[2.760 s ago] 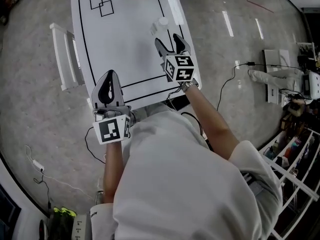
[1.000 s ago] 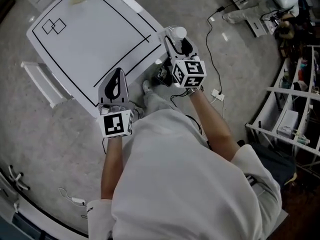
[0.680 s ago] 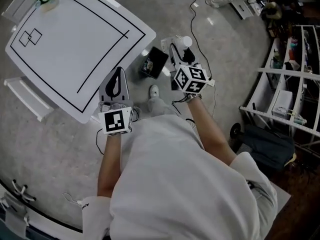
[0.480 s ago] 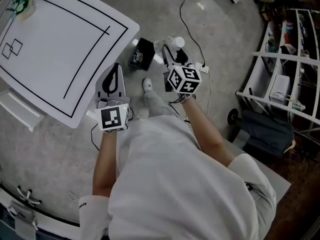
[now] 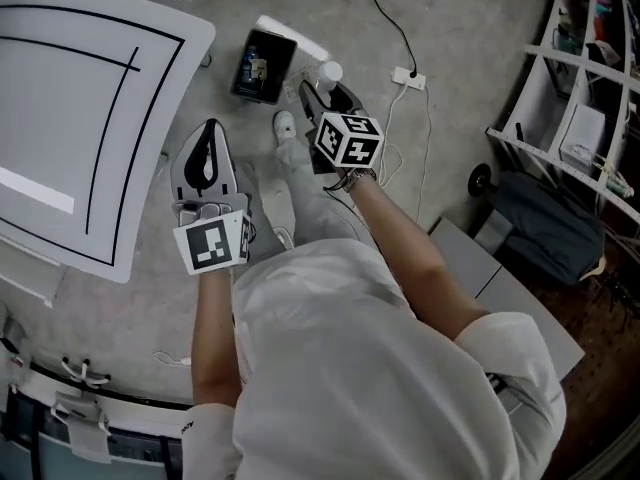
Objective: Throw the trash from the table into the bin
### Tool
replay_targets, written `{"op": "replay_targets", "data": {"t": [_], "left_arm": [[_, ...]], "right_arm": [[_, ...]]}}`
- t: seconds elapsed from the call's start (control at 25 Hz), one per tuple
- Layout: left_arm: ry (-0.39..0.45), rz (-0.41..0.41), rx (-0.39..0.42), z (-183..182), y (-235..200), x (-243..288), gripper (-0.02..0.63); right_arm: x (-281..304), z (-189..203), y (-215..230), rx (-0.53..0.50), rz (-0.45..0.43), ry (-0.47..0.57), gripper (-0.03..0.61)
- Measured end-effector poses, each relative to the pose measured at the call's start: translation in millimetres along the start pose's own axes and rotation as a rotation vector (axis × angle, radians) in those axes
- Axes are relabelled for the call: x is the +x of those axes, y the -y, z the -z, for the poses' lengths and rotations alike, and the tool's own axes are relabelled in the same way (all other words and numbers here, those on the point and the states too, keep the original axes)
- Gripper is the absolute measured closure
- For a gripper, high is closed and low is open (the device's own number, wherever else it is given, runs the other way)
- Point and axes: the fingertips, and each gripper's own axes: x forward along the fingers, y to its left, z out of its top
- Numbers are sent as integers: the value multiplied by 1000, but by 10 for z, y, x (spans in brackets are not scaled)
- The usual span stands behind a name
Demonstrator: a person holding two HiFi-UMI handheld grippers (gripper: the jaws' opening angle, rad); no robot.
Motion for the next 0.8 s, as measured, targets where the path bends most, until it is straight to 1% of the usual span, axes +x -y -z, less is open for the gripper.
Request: {"op": "replay_targets", "data": {"t": [0.12,0.24,0.44,0.6,0.8], "left_arm": [[-35,12,11,255,118,228,609],[-79,16,8,566,184,419,609],[-148,-2,-9,1283,144,905,609],[-149,-11,3,1641,105,1301,609],[-158,-32,14,1976,75,1499,609]], "right_arm": [[393,282,257,-15,-4,-51,356],[867,649,450,-35,-17,-107,356],[1718,1288,675,-106,-48,-205,356],[2252,1724,892,-120,-46,-269,356],[2644,2150,1117,-111,-35,-324,355]]}}
